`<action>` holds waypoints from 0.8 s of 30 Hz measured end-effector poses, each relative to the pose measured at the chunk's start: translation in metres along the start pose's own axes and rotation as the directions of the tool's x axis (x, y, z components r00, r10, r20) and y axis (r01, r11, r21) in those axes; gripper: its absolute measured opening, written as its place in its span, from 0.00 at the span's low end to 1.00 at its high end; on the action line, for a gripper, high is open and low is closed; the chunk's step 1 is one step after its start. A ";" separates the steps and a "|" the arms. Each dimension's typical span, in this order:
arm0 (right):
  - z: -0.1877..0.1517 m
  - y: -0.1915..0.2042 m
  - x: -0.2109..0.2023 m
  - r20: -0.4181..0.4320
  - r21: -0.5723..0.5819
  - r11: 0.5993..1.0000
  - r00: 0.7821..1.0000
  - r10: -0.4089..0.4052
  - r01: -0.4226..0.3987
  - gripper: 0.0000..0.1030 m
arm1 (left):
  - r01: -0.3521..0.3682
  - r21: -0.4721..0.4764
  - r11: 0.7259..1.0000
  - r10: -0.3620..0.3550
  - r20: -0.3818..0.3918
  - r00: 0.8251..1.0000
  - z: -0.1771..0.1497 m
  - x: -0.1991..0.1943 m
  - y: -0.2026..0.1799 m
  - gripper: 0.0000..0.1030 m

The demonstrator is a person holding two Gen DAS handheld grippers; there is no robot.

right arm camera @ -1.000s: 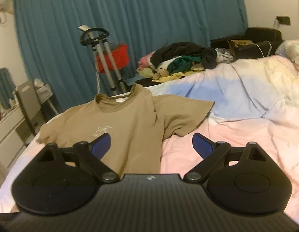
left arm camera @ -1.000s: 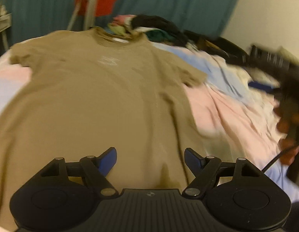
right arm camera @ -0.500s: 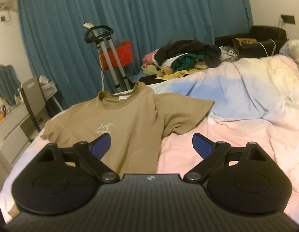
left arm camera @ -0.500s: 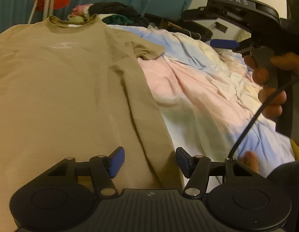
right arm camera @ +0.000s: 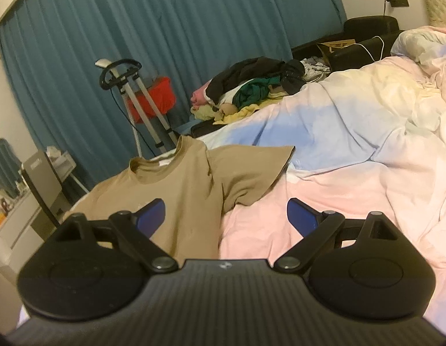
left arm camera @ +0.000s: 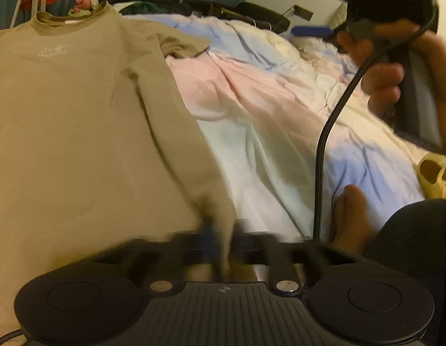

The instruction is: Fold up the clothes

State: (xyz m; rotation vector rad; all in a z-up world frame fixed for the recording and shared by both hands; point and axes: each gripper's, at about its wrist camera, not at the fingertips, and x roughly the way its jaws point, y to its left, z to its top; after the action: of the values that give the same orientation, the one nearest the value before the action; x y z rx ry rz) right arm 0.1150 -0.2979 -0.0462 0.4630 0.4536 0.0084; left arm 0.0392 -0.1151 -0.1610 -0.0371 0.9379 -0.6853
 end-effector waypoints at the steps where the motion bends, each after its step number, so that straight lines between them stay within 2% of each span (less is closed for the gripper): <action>1: 0.001 -0.003 0.000 0.003 0.022 1.000 1.000 0.009 -0.009 0.90 | 0.008 -0.009 1.000 -0.008 -0.007 1.000 0.000 0.004 0.000 0.04; 4: 0.002 -0.019 0.009 -0.004 0.148 0.986 0.997 0.073 -0.072 0.90 | 0.036 -0.044 0.998 -0.037 -0.032 0.999 0.006 0.010 0.004 0.05; 5: 0.002 -0.025 0.014 -0.007 0.194 0.977 0.995 0.097 -0.093 0.90 | 0.045 -0.062 0.997 -0.047 -0.038 0.998 0.009 0.009 0.007 0.08; 7: 0.005 -0.036 0.035 -0.018 0.288 0.949 0.990 0.137 -0.126 0.90 | 0.052 -0.105 0.993 -0.054 -0.013 0.998 0.020 0.000 0.018 0.23; 9: 0.009 -0.043 0.060 -0.028 0.356 0.923 0.986 0.163 -0.143 0.89 | 0.029 -0.122 0.992 -0.022 0.057 0.998 0.033 -0.015 0.030 0.59; 10: 0.010 -0.044 0.075 -0.040 0.362 0.923 0.987 0.157 -0.133 0.77 | -0.004 -0.118 0.993 0.016 0.104 0.994 0.041 -0.024 0.036 0.64; 11: 0.011 -0.045 0.091 -0.053 0.368 0.922 0.987 0.152 -0.122 0.73 | -0.037 -0.116 0.993 0.054 0.150 0.987 0.048 -0.031 0.042 0.66; 13: 0.010 -0.045 0.128 -0.104 0.354 0.932 0.986 0.130 -0.086 0.73 | -0.092 -0.139 0.986 0.124 0.240 0.963 0.054 -0.041 0.060 0.68; 15: 0.011 -0.049 0.167 -0.140 0.301 0.953 0.988 0.057 -0.012 0.72 | -0.149 -0.174 0.973 0.199 0.323 0.925 0.056 -0.047 0.080 0.71; 17: 0.009 -0.060 0.204 -0.147 0.261 0.963 0.989 -0.035 0.072 0.72 | -0.222 -0.210 0.952 0.286 0.356 0.890 0.050 -0.043 0.099 0.71; 18: 0.007 -0.066 0.223 -0.148 0.252 0.962 0.987 -0.068 0.104 0.71 | -0.248 -0.229 0.941 0.318 0.355 0.879 0.048 -0.039 0.109 0.69; 19: 0.005 -0.073 0.240 -0.148 0.258 0.960 0.986 -0.073 0.110 0.64 | -0.257 -0.249 0.934 0.334 0.345 0.877 0.047 -0.034 0.118 0.69; 21: 0.007 -0.076 0.255 -0.110 0.231 0.970 0.993 -0.046 0.071 0.60 | -0.232 -0.271 0.934 0.320 0.348 0.881 0.047 -0.028 0.130 0.69; 22: 0.009 -0.074 0.260 -0.090 0.204 0.978 0.996 -0.025 0.043 0.50 | -0.217 -0.279 0.935 0.310 0.353 0.883 0.048 -0.025 0.135 0.69; 23: 0.012 -0.073 0.266 -0.071 0.176 0.984 0.997 -0.003 0.016 0.32 | -0.209 -0.279 0.937 0.304 0.360 0.882 0.049 -0.022 0.138 0.69; 24: 0.014 -0.071 0.271 -0.054 0.148 0.989 0.998 0.017 -0.009 0.19 | -0.208 -0.272 0.940 0.301 0.368 0.880 0.049 -0.020 0.139 0.69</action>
State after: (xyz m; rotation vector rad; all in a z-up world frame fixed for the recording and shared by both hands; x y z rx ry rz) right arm 0.3585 -0.3382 -0.1796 0.6125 0.5078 0.0003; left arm 0.1410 -0.0067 -0.1608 -0.2438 0.5980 -0.3013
